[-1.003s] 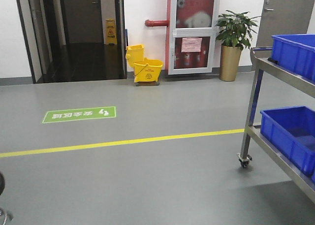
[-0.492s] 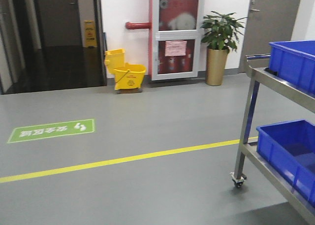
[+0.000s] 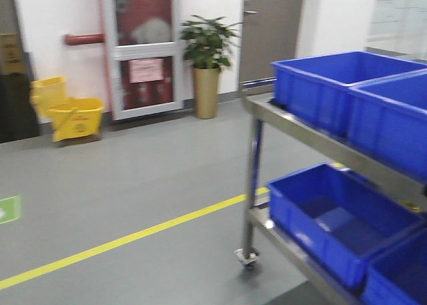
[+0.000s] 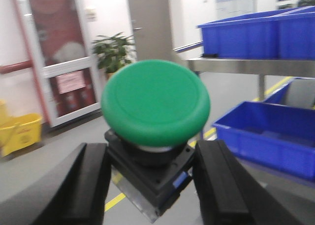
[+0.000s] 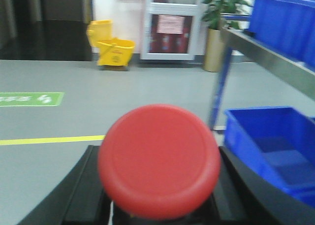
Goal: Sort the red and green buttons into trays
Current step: 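Drive the base to the counter with the green and red trays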
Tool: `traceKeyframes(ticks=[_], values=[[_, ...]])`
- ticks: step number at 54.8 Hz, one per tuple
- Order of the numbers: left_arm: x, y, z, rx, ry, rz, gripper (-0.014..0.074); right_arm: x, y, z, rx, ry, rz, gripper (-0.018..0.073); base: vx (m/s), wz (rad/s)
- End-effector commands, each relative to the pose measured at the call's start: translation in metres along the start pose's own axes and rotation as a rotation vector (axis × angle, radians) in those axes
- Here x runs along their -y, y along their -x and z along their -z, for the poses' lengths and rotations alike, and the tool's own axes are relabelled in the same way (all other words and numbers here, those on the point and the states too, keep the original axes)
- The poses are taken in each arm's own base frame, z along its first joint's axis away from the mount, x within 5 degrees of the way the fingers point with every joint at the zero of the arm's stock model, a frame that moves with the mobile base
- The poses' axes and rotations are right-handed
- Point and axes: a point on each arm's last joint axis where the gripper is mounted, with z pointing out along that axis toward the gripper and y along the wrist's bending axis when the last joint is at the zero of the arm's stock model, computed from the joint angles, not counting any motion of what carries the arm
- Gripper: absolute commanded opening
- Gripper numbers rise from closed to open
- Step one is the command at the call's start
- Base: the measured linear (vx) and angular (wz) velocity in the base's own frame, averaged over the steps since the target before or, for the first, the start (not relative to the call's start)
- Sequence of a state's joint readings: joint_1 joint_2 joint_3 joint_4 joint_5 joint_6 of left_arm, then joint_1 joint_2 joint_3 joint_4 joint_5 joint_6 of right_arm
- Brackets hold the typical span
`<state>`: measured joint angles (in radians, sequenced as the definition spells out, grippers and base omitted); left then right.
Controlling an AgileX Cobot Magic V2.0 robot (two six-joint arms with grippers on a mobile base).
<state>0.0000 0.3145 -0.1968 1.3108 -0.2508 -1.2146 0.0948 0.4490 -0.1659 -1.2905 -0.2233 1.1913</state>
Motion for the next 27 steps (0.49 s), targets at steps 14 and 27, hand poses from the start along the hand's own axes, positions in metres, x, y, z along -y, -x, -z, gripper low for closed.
traceKeyframes(ticks=[14, 27], values=[[0.0008, 0.0109, -0.0008, 0.036, -0.019, 0.031, 0.0000, -0.0002, 0.0117, -0.0001, 0.039, 0.012, -0.004, -0.0008, 0.35, -0.81], [0.0008, 0.0109, -0.0008, 0.036, -0.019, 0.031, 0.0000, -0.0002, 0.0117, -0.0001, 0.039, 0.012, -0.004, -0.0008, 0.26, -0.83]])
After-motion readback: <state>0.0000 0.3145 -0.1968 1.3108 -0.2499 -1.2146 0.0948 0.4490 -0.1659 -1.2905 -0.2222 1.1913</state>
